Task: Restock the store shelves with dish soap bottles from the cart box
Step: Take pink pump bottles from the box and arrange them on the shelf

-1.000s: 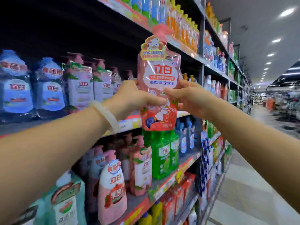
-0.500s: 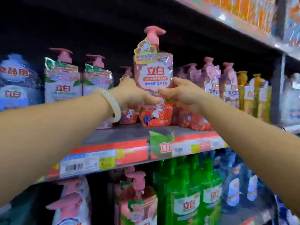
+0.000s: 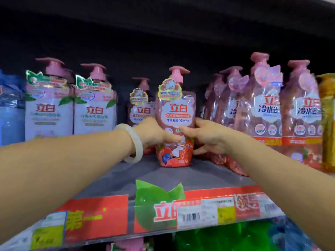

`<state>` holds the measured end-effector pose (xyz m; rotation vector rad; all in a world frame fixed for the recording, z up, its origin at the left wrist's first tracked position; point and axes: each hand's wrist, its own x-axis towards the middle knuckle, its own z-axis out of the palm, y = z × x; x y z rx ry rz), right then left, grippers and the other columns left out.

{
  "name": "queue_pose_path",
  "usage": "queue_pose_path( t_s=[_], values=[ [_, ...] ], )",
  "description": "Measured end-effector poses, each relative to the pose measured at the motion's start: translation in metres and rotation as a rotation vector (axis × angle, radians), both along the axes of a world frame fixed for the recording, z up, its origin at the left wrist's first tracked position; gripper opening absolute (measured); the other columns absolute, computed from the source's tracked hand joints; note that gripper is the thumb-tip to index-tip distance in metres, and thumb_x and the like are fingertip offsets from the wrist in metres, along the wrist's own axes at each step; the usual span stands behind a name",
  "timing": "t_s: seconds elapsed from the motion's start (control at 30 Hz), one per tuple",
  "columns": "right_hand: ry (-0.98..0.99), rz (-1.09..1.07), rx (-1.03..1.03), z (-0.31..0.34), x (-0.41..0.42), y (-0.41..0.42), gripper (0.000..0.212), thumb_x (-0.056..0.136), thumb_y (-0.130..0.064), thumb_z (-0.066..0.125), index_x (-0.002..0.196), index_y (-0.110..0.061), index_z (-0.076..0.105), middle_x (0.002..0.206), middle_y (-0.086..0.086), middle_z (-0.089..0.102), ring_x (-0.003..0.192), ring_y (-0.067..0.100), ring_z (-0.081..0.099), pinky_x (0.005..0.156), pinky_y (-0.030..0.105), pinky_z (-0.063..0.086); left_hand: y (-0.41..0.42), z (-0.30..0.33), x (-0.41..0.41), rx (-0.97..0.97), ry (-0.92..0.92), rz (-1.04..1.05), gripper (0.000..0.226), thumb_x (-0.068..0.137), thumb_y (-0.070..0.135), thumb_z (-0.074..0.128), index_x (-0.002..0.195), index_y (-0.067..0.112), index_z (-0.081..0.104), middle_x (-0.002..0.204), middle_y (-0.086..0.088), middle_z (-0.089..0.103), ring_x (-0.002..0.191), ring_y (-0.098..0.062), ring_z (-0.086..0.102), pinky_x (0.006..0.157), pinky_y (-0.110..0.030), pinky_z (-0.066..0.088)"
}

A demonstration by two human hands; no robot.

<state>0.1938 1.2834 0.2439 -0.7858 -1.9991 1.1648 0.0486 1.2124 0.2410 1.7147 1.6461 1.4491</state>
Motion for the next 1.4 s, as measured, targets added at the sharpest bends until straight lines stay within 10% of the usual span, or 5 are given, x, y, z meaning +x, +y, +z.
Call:
queue_pose_path(
  t_s=[0.13,0.33,0.6,0.87,1.4],
  values=[
    [-0.034,-0.071,-0.021,0.002,-0.005,0.012,0.035,0.094,-0.031,0.055,0.126,-0.019,0.048,0.128,0.002,0.059,0.113,0.023,0.056,0.087,0.048,0.047,0.009,-0.001,0.007,-0.007,-0.008,0.028,0.028,0.072,0.008,0.080,0.093,0.014,0.062,0.099,-0.006,0.072,0.085,-0.016,0.067,0.074,-0.026,0.059],
    [0.011,-0.133,-0.035,-0.001,-0.014,0.028,0.034,0.095,-0.033,0.053,0.125,-0.018,0.045,0.133,0.004,0.055,0.119,0.027,0.053,0.087,0.051,0.044,0.020,0.003,0.009,-0.076,0.060,0.080,0.024,0.074,0.021,0.079,0.084,0.023,0.058,0.104,-0.003,0.069,0.099,-0.023,0.065,0.092,-0.044,0.053],
    [0.071,-0.217,-0.054,-0.008,-0.018,0.042,0.050,0.095,-0.037,0.050,0.138,-0.018,0.035,0.139,0.006,0.049,0.123,0.030,0.050,0.097,0.055,0.042,0.036,0.003,0.019,-0.076,0.127,0.159,0.044,0.074,0.026,0.079,0.112,0.013,0.060,0.110,-0.005,0.068,0.098,-0.023,0.064,0.078,-0.033,0.054],
    [0.071,-0.228,-0.046,-0.007,-0.015,0.041,0.049,0.095,-0.037,0.048,0.138,-0.018,0.035,0.138,0.008,0.049,0.123,0.031,0.050,0.097,0.054,0.042,0.038,0.001,0.024,-0.047,0.078,0.149,0.029,0.079,0.021,0.075,0.099,0.022,0.054,0.103,-0.002,0.065,0.087,-0.017,0.060,0.064,-0.025,0.050],
    [-0.063,-0.291,0.146,-0.015,-0.007,0.037,0.064,0.082,-0.021,0.070,0.133,-0.006,0.034,0.130,0.010,0.053,0.116,0.029,0.055,0.088,0.039,0.049,0.023,0.006,0.016,-0.281,0.306,0.258,0.047,0.077,0.019,0.077,0.117,0.007,0.056,0.106,-0.005,0.063,0.096,-0.024,0.062,0.080,-0.032,0.055]
  ],
)
